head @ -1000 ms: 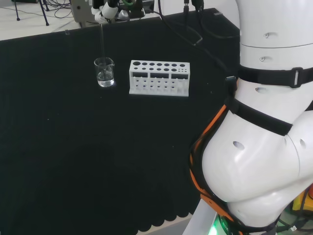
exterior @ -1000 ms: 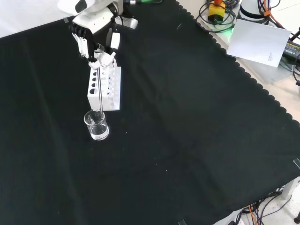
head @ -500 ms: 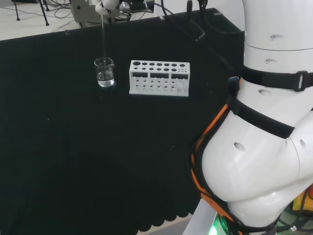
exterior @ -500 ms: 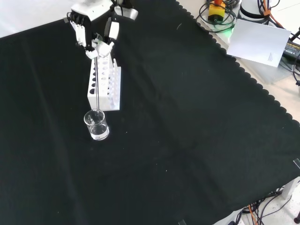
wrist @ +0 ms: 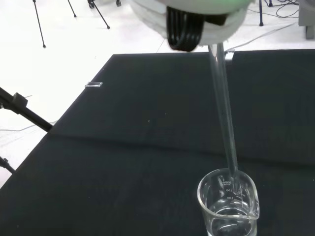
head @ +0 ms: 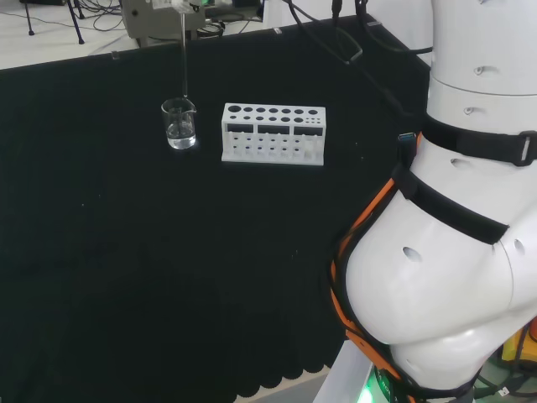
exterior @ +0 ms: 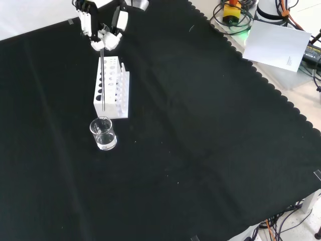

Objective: Put the glass rod back on the white test tube rack.

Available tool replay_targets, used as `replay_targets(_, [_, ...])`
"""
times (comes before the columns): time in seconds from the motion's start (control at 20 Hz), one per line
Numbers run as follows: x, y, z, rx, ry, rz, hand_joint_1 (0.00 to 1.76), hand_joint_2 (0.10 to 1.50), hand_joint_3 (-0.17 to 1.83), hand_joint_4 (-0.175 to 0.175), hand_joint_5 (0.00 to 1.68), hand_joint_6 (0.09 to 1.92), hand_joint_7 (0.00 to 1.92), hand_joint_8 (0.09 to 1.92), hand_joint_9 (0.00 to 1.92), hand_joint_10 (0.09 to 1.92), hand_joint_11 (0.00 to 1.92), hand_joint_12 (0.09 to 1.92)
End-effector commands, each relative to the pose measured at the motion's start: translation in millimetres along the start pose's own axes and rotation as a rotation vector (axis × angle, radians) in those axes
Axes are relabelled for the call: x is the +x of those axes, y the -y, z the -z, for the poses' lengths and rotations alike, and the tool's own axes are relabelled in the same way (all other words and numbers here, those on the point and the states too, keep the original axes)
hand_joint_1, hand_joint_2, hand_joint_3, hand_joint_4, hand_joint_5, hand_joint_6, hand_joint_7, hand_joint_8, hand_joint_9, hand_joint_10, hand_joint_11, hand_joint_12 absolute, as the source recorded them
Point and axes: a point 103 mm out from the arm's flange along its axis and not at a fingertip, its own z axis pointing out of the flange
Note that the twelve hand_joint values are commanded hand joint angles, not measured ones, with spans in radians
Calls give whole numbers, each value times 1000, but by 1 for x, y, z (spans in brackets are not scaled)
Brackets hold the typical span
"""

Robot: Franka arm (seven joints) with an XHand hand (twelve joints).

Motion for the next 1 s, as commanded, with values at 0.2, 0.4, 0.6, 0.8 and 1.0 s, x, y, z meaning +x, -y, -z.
replay_targets(0.2, [-22,17,25,-23,9,-31,1316,759,510,-175,1266,316,1245,958,1857,376,1692,608])
replay_targets(0.4, [-33,21,29,-29,14,-55,1316,758,510,-175,1267,315,1245,958,1858,376,1692,608])
replay_targets(0.6, [-46,27,30,-32,11,-80,1316,758,511,-175,1267,315,1245,958,1859,376,1692,608])
replay_targets(0.8, [-58,32,30,-30,13,-104,1316,757,512,-175,1267,315,1246,957,1860,376,1693,609])
replay_targets(1.0, [-69,37,32,-32,18,-129,1316,756,514,-175,1268,315,1246,957,1861,376,1693,609])
